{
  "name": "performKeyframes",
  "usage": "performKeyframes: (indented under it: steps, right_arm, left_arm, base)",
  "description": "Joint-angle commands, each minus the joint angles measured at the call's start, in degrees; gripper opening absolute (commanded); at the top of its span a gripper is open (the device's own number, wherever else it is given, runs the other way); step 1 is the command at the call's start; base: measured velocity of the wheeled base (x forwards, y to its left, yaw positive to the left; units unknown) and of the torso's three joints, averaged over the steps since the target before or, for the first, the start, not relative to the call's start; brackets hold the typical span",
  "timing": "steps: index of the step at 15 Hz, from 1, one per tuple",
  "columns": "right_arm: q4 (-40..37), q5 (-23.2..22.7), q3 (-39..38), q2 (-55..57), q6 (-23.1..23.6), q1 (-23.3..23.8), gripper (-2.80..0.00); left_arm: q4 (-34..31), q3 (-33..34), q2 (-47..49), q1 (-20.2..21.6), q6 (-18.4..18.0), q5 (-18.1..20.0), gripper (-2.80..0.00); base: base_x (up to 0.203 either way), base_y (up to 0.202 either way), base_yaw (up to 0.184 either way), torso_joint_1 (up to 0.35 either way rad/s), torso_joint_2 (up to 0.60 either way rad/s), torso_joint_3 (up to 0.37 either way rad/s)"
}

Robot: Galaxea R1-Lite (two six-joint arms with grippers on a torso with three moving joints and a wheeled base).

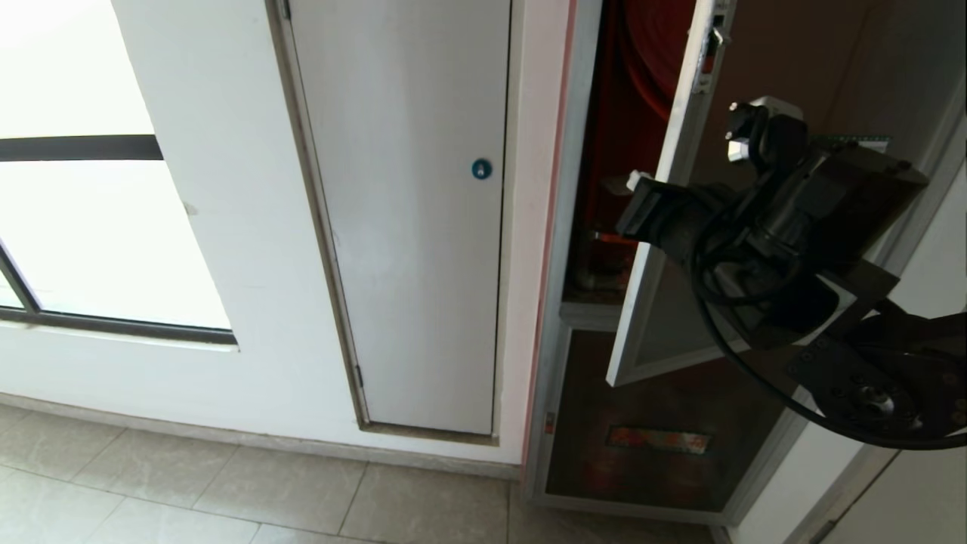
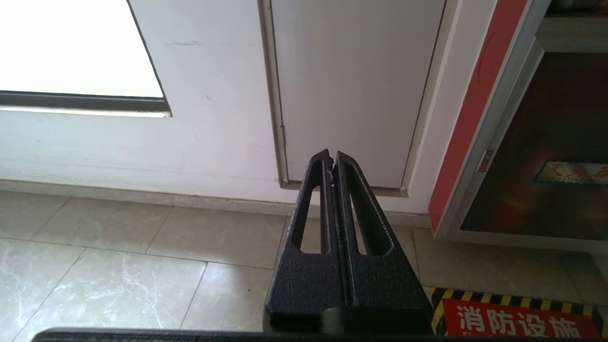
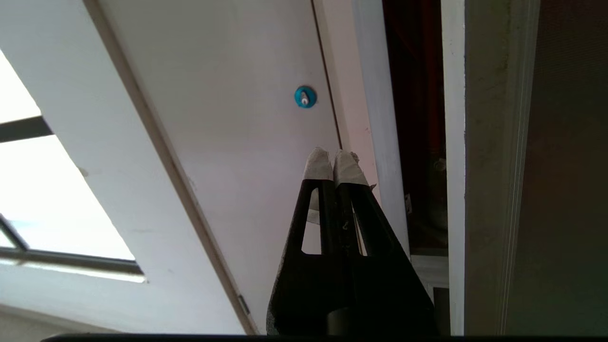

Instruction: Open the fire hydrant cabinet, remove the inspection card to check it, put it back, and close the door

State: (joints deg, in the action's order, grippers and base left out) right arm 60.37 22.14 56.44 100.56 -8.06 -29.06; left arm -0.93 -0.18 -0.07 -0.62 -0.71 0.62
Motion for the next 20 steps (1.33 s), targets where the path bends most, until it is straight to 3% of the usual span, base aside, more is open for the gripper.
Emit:
performKeyframes:
  steps: [1,3,7,12,20]
  right_arm:
    - [5.33,3.65,-0.11,3.78,1.74,-1.85,-2.80]
    - [12.67,7.77,-0.10,6.57,5.30,-2.54,-2.80]
    - [26.95,15.21,0.97,14.36,17.35,-4.49,-2.80]
    - [27.29,16.68,7.99,16.80,20.06,-4.95,-2.80]
    - [26.60,20.14,14.04,20.91,20.10,-3.72,-2.80]
  left_arm:
    - [0.05,0.01,0.07,0.01,0.00,0.00,-2.80]
    - [0.05,0.01,0.07,0.01,0.00,0.00,-2.80]
    - [-0.04,0.01,0.07,0.01,0.00,0.00,-2.80]
    - [0.04,0.01,0.07,0.01,0.00,0.00,-2.80]
    - [0.05,0.01,0.07,0.01,0.00,0.00,-2.80]
  base:
    - [0.000,0.000,0.000,0.000,0.00,0.000]
    - [0.000,0.000,0.000,0.000,0.00,0.000]
    - [0.000,0.000,0.000,0.000,0.00,0.000]
    - [0.000,0.000,0.000,0.000,0.00,0.000]
    - [0.000,0.000,0.000,0.000,0.00,0.000]
